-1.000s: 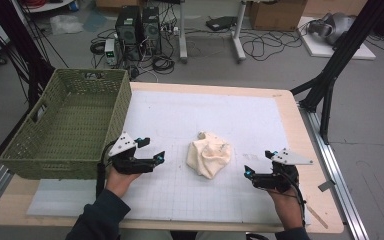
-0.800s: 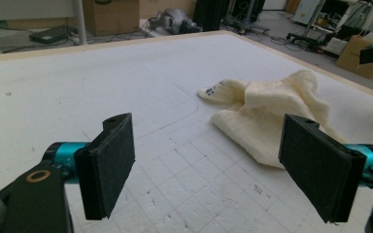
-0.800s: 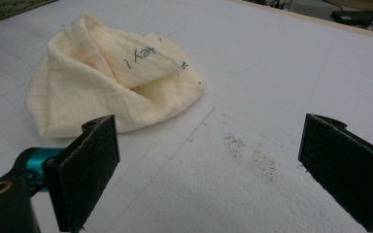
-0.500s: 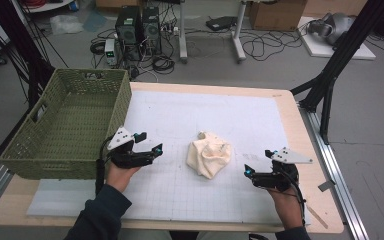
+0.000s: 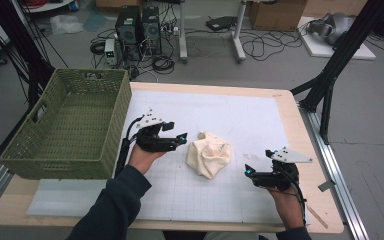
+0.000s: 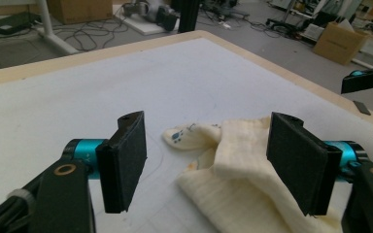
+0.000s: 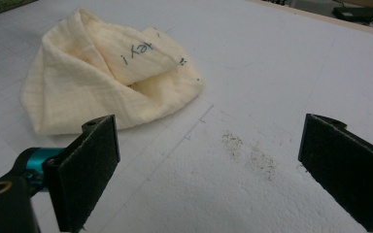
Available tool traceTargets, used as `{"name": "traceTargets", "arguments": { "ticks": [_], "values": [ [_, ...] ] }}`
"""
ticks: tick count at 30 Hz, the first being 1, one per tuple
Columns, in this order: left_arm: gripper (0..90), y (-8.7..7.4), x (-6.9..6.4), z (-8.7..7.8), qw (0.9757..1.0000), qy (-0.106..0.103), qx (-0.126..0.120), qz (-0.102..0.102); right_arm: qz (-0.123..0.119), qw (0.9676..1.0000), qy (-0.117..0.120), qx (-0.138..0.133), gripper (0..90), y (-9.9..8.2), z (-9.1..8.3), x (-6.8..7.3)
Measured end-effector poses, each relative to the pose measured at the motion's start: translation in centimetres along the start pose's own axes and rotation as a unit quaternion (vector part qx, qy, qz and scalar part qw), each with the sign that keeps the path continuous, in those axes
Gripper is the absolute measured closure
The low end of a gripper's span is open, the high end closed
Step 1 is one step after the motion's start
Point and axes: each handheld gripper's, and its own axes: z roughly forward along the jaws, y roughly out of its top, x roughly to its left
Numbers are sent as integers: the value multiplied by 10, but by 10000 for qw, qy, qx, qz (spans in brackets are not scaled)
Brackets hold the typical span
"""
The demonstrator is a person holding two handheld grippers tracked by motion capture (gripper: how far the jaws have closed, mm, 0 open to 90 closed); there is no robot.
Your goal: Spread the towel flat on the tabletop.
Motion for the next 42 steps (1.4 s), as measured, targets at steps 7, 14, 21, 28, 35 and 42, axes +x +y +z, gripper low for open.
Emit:
{"name": "traceTargets", "arguments": {
  "ticks": [7, 14, 21, 28, 35, 42],
  "values": [
    [400, 10, -14, 30, 9991, -362, 218, 66, 18, 10000, -17, 27, 69, 0, 0, 0],
    [378, 18, -37, 71, 9945, -689, 635, 464, 14, 9999, -38, 108, 69, -1, 4, -2],
    [395, 11, -54, 104, 9869, -851, 1167, 720, 39, 9999, -52, 113, 69, -2, 2, -3],
    [793, 4, -55, 109, 9751, -1074, 1599, 1101, 69, 9999, -42, 111, 69, -3, 1, -4],
    [854, 11, -50, 80, 9839, -1035, 1128, 919, 122, 9999, 15, 83, 69, -2, 2, -3],
    [853, 6, -44, 30, 9884, -887, 789, 951, 185, 9998, 50, -15, 70, 4, 7, 0]
  ]
}}
